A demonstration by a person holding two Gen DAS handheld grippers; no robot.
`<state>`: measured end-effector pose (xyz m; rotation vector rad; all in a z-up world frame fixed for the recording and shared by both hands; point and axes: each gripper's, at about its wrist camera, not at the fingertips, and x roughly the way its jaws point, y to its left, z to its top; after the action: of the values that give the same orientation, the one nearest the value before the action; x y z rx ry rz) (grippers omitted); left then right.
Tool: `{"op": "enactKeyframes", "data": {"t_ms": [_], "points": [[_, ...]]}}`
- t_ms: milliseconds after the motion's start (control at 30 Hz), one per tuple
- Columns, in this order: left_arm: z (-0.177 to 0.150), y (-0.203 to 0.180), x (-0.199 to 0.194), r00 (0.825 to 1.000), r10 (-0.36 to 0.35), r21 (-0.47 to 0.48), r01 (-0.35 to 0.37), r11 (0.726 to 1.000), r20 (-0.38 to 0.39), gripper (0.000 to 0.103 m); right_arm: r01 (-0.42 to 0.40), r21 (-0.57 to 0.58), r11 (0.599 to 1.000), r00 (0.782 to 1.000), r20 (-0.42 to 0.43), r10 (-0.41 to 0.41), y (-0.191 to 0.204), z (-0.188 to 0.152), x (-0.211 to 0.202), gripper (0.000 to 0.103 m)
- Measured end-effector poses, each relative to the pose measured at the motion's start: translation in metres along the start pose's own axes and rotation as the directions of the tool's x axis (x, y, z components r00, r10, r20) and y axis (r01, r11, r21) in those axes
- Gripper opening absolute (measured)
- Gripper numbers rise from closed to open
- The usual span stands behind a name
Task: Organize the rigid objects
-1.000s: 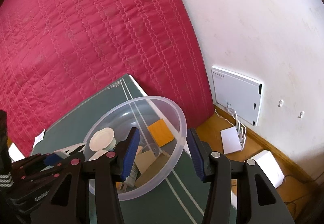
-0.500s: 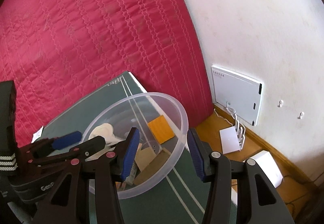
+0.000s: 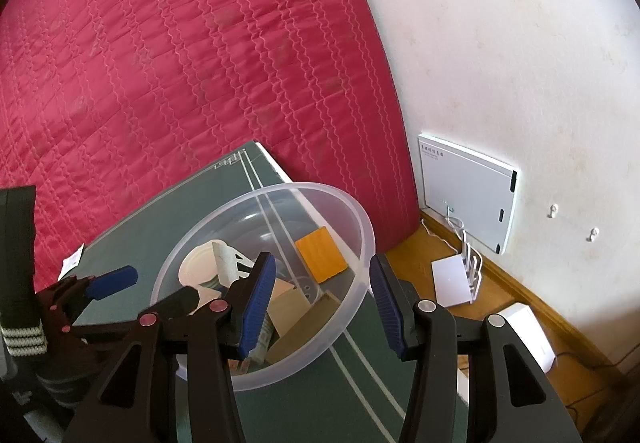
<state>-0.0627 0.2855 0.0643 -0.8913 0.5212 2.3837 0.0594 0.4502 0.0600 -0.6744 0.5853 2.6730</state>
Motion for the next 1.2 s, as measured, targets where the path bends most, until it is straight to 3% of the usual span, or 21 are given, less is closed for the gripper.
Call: {"op": "enactKeyframes", "data": {"t_ms": [267, 667, 1200], "points": [[-0.006, -0.001, -0.007, 0.997, 0.076, 0.040, -0.077, 0.996, 0.029, 0.095, 0.013, -0.004, 1.000, 1.000, 0.006, -0.013, 0.000, -0.003, -0.001, 0.058], [-0.016, 0.001, -0.022, 0.987, 0.146, 0.053, -0.150, 0.987, 0.066, 0.097, 0.016, -0.039, 0.999, 1.000, 0.004, -0.015, 0.001, -0.006, -0.001, 0.058], [-0.035, 0.015, -0.045, 0.968, 0.223, -0.023, -0.222, 0.975, 0.114, 0.102, 0.027, -0.096, 0.995, 0.999, 0.032, -0.024, 0.012, -0.015, -0.008, 0.099]]}}
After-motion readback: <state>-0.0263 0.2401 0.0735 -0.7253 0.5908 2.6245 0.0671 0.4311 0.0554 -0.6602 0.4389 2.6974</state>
